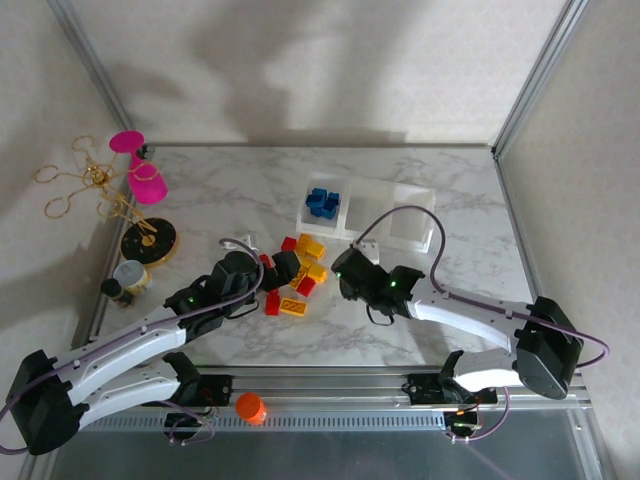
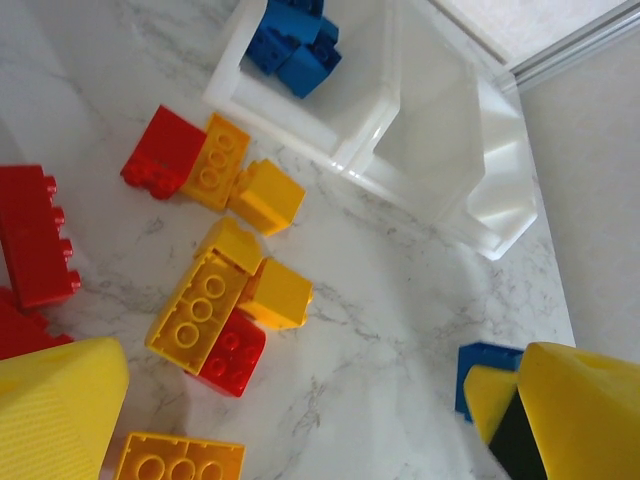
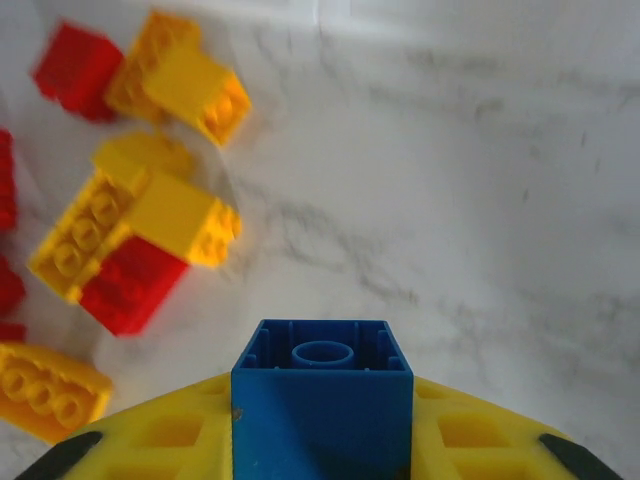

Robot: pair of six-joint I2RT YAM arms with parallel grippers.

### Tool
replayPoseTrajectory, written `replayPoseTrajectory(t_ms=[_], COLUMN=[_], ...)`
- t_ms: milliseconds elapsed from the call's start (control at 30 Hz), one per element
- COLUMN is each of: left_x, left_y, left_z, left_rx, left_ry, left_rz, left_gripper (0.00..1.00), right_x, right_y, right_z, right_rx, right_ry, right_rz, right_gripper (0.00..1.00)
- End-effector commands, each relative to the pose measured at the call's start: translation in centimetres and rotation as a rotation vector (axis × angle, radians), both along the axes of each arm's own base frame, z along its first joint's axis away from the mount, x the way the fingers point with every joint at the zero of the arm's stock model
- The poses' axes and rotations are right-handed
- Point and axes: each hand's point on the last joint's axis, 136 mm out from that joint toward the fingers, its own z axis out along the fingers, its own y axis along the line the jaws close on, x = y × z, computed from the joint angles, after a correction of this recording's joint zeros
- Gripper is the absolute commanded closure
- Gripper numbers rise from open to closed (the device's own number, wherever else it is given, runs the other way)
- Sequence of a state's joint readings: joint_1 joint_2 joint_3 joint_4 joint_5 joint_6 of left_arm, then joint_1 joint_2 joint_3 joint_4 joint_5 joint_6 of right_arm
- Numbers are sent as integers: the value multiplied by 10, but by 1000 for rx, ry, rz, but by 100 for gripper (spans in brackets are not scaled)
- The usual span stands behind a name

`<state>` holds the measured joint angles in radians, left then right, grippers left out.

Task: Sort the legos into containers by color
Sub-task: Pick up the lego from the bottom-center of the table, then place the lego in the container.

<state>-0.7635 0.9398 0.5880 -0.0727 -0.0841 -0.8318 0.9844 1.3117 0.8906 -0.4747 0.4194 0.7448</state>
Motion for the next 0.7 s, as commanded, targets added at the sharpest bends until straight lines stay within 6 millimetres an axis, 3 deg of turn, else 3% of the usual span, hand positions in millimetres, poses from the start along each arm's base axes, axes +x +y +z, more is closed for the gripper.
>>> replayPoseTrajectory(t_ms=[0, 233, 433, 533, 667], left_x=[11, 34, 50, 57, 62], left_y=[12, 36, 52, 56, 58], left_z=[17, 32, 31, 31, 34], left_rx=[45, 59, 64, 61, 52], left_ry=[-49, -80, -78, -77, -82], left_rz=[43, 110, 146, 158, 167], left_gripper=[0, 0, 0, 0, 0], right_x=[40, 125, 198, 221, 256], right_y=[11, 38, 63, 77, 69], right_z=[29, 36, 23, 15, 1], right_rx=[-7, 20, -31, -60, -89], right_ry=[-122, -179, -206, -227, -216], right_rz=[17, 21, 55, 67, 35], right_gripper=[69, 70, 70, 70, 66])
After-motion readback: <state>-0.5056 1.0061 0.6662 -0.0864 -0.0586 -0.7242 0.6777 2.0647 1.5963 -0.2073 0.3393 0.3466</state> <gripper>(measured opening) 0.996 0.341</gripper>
